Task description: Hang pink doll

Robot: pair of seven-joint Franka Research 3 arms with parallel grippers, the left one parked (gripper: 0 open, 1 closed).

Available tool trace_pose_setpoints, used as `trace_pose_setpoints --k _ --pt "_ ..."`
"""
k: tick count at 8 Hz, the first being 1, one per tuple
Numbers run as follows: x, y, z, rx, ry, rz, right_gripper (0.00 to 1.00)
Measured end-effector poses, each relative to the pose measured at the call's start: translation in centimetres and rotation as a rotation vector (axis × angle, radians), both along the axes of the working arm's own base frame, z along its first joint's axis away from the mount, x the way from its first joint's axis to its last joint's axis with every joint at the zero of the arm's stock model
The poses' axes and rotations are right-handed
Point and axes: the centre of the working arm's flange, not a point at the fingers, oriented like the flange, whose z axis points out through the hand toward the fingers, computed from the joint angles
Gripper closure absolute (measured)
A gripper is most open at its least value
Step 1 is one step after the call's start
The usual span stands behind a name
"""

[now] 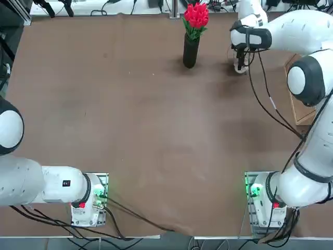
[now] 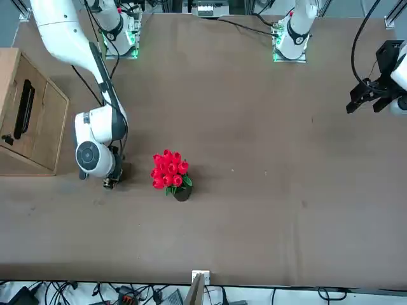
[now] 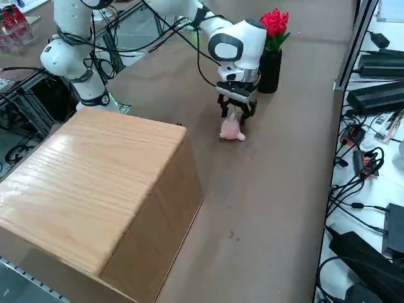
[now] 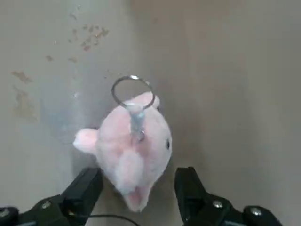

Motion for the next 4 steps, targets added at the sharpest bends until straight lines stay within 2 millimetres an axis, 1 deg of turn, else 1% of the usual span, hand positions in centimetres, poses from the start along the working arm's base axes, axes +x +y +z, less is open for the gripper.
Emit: trace_pose_setpoints --k 2,3,4 --pt "0.2 -0.2 -0.5 -0.059 -0.042 -0.045 0.54" --pt "0.1 0.3 -0.5 -0.071 -0.05 -0.044 0.65" --pt "0.0 0.9 -0.6 -0.078 -0.053 -0.039 0.69"
